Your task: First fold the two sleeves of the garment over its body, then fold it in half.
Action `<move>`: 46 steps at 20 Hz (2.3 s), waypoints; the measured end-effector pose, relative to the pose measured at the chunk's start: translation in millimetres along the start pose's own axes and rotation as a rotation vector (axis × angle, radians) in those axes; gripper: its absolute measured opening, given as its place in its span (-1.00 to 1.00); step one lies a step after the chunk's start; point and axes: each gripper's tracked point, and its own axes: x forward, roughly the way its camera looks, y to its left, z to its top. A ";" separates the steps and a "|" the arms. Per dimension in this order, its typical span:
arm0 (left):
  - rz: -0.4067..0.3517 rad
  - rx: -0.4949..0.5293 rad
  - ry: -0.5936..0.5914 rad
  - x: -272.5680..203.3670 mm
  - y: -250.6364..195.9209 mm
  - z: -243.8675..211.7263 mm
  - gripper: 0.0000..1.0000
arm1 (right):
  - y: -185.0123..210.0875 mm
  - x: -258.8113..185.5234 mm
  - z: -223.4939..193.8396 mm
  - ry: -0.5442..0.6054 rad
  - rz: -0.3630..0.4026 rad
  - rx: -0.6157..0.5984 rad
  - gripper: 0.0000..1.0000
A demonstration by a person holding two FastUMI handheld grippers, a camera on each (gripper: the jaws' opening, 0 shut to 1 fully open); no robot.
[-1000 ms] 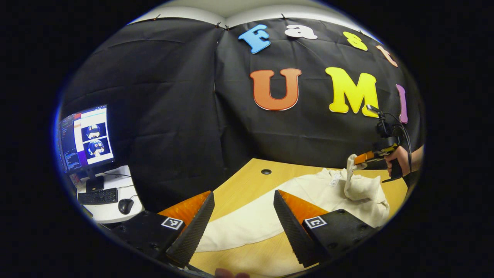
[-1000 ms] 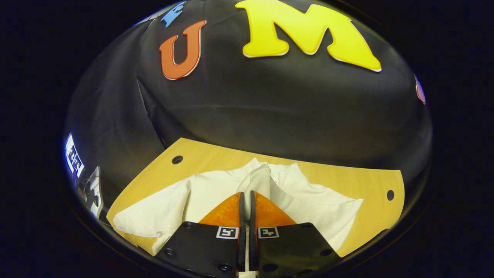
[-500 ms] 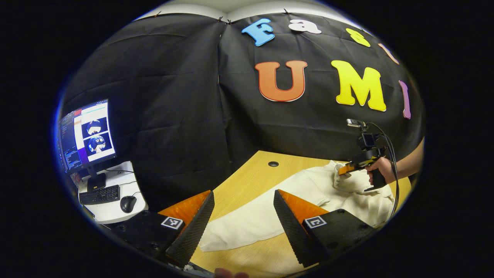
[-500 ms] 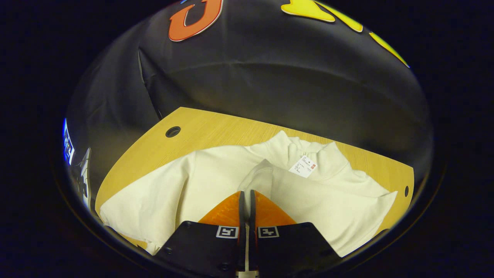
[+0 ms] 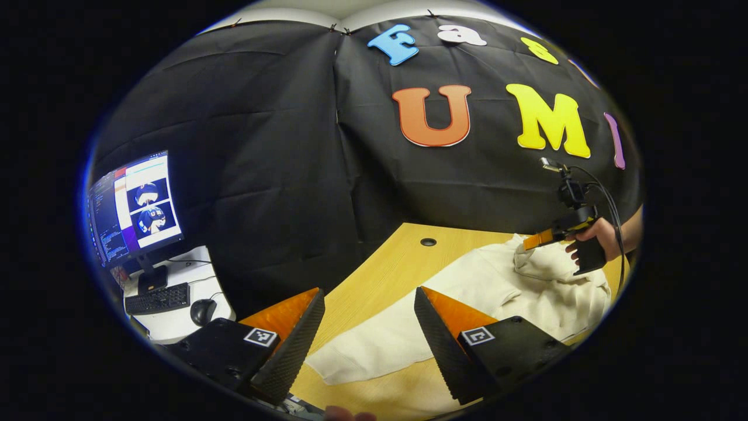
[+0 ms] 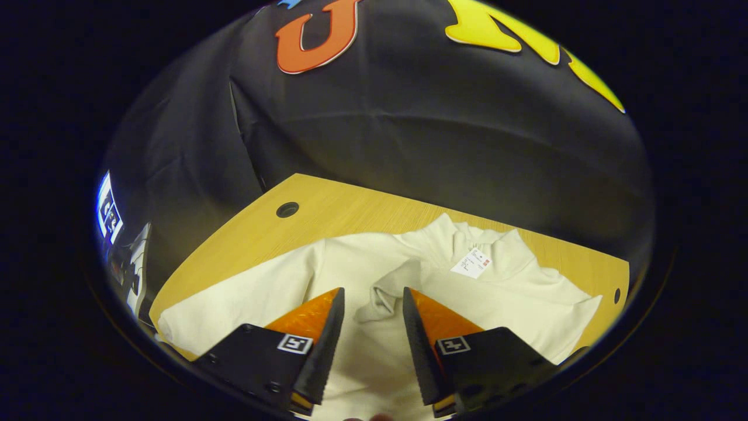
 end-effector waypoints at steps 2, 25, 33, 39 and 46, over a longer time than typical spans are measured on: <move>0.002 0.017 0.009 0.3 10.9 -11.2 0.96 | -2.0 -12.9 4.3 -0.022 -0.005 -0.001 0.35; -0.236 0.051 0.158 42.6 57.9 -172.3 0.97 | 7.7 -218.4 -62.8 -0.059 0.002 -0.117 0.32; -0.215 -0.005 0.174 44.4 48.3 -173.6 0.55 | 44.1 -225.9 -66.7 -0.050 0.056 -0.147 0.34; -0.191 -0.091 0.241 45.6 38.8 -169.2 -0.91 | 35.9 -242.7 -59.2 -0.088 0.054 -0.102 0.31; -0.223 -0.159 0.273 35.1 27.1 -149.0 -0.94 | 4.2 -267.9 -71.5 -0.108 0.045 -0.051 0.31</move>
